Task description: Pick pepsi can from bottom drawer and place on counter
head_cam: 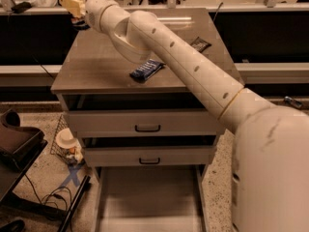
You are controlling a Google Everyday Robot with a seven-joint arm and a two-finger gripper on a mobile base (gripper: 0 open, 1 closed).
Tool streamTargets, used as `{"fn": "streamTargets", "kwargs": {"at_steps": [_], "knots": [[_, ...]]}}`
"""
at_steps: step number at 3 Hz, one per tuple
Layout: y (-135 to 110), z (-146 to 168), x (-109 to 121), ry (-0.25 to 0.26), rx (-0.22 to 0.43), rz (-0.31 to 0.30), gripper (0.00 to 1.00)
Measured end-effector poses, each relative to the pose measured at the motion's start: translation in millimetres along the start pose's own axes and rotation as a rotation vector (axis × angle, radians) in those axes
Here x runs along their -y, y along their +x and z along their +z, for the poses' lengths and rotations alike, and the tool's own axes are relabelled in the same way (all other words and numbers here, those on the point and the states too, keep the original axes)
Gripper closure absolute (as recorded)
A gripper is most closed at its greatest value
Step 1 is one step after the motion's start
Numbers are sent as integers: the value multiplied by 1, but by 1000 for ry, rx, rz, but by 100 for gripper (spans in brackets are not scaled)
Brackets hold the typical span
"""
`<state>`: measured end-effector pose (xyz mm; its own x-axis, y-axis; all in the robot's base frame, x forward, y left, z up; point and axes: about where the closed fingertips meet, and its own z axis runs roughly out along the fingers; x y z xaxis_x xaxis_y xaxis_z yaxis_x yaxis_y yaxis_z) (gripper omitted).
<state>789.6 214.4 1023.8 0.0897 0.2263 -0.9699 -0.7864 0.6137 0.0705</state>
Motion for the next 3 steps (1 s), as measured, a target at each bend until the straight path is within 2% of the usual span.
{"fn": "streamTargets", "kwargs": {"at_steps": [1, 2, 3], "knots": [[20, 34, 3, 11, -49, -13, 100], [53, 49, 17, 38, -121, -24, 100], [92, 53, 48, 94, -188, -25, 100]]}}
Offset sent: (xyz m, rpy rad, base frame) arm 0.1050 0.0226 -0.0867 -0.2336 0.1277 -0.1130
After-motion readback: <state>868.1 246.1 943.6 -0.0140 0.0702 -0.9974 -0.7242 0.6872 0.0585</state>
